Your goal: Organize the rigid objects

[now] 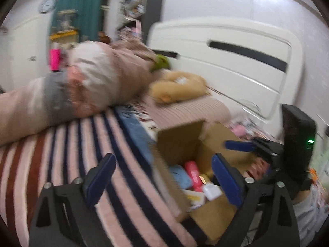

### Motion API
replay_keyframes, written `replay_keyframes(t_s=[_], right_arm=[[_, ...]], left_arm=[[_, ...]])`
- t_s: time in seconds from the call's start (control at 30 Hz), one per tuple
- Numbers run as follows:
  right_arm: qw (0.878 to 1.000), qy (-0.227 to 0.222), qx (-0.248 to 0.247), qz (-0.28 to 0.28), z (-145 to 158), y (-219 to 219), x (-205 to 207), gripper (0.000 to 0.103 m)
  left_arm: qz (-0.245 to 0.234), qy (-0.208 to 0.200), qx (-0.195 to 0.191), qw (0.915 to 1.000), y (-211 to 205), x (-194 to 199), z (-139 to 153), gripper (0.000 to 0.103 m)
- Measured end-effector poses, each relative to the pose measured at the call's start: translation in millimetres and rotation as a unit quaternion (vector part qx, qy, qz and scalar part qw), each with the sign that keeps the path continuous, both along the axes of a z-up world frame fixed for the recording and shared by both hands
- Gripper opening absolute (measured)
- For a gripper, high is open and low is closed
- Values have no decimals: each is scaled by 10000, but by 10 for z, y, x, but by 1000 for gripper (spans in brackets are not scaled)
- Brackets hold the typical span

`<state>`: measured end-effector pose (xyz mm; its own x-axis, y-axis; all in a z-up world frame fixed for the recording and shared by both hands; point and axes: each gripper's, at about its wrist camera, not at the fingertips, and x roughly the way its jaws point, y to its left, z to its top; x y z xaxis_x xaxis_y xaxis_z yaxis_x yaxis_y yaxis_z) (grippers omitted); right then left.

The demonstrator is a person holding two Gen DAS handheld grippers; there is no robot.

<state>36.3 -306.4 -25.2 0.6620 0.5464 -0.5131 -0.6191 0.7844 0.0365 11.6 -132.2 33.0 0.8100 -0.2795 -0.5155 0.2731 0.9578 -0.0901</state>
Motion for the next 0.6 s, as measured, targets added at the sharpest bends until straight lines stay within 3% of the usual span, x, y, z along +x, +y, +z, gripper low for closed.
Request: replay_keyframes(t_s=[0.03,0.17,0.27,0.6], right_arm=[[9999,-120,78,51,44,11,-24,103],[9982,-528,243,177,165,62,-113,103],[9969,-662,342,268,185,101,-141,103],[9973,-593,350,267,128,184,-146,103]], left_arm=[[204,-64,2,9998,62,-31,2,97],[1146,-288,-18,9930,304,-155,-14,100],[1547,-370,-1,9873,436,-203,-54,100],[1834,-400,72,9822,553,-250,-139,100]])
